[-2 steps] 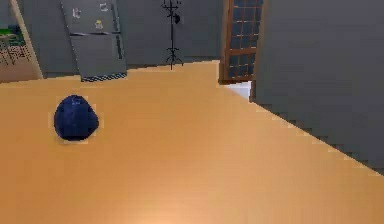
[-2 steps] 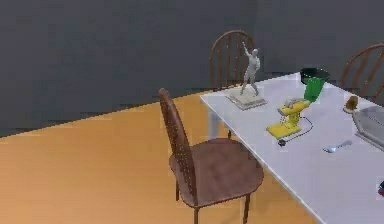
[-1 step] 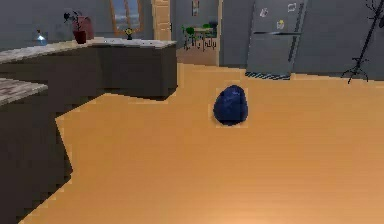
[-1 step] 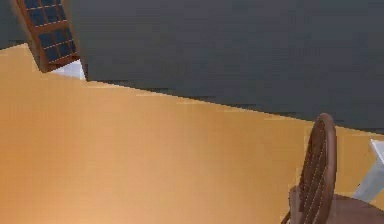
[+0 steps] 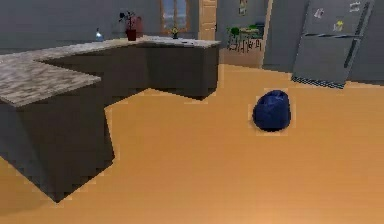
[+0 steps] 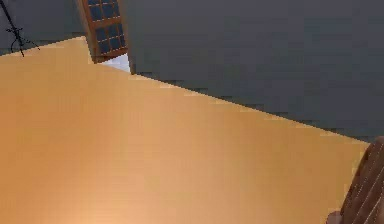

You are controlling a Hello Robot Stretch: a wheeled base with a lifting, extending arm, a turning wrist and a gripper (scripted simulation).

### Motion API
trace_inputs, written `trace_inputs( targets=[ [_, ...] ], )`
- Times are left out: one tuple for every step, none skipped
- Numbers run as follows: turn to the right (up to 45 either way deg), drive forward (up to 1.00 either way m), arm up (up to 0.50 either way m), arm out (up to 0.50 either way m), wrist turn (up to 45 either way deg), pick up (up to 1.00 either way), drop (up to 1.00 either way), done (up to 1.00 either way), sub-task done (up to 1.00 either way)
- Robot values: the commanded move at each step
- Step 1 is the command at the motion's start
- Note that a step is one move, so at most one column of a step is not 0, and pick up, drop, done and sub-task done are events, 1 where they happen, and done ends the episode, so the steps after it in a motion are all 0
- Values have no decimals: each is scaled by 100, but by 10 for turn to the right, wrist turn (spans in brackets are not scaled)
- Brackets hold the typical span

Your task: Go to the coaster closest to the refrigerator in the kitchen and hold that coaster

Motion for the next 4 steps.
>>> trace_inputs(
  targets=[
    [0,20,0,0,0,0,0,0,0],
    [450,0,0,0,0,0,0,0,0],
    [0,100,0,0,0,0,0,0,0],
    [0,100,0,0,0,0,0,0,0]
  ],
)
